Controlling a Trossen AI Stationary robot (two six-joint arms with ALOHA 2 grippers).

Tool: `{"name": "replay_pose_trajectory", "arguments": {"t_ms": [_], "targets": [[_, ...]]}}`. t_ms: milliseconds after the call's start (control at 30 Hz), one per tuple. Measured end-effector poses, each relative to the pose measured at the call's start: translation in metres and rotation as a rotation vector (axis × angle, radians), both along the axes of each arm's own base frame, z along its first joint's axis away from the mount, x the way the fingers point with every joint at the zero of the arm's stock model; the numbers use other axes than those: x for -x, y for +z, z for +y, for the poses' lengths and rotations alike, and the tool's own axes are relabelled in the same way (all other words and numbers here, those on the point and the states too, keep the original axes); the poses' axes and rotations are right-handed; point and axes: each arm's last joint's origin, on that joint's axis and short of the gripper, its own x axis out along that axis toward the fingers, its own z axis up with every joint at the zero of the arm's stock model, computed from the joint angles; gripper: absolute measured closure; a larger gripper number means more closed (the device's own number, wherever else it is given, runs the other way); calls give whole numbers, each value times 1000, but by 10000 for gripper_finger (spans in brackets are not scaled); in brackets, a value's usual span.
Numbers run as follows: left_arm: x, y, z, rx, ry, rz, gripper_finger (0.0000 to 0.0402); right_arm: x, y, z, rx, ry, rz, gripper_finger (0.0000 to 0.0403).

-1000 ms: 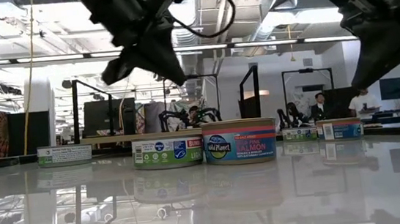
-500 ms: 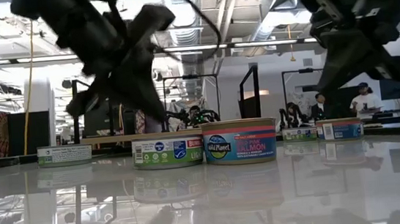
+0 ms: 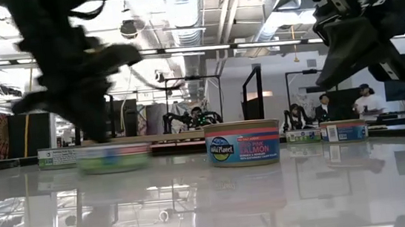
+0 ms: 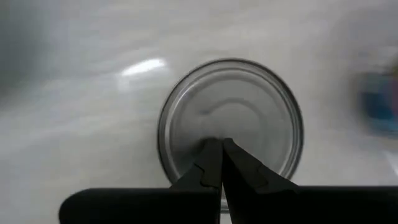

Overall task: Stack canned seafood by type on shelf
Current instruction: Move the green tuna can to the middle left, then put the blue tuna can on the shelf

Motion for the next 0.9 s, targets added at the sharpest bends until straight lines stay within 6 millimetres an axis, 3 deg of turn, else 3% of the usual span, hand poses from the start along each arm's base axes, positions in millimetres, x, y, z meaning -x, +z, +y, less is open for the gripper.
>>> {"name": "replay_pose_trajectory", "arguments": {"t_ms": [67, 200, 367, 633, 900], "targets": [[11, 14, 2, -37, 24, -25, 401, 1, 0, 2, -9, -1, -1, 389], [14, 47, 2, -81, -22, -228, 401, 1, 0, 3, -28, -19, -3, 389], [-6, 63, 11, -96, -139, -389, 401, 0, -1, 2, -37, -41, -1, 389], [-47, 26, 21, 0, -219, -350, 401, -4, 2, 5, -2, -45, 156, 389], [-57, 24, 25, -10, -215, -368, 401, -10, 3, 7, -5, -40, 141, 357]]}}
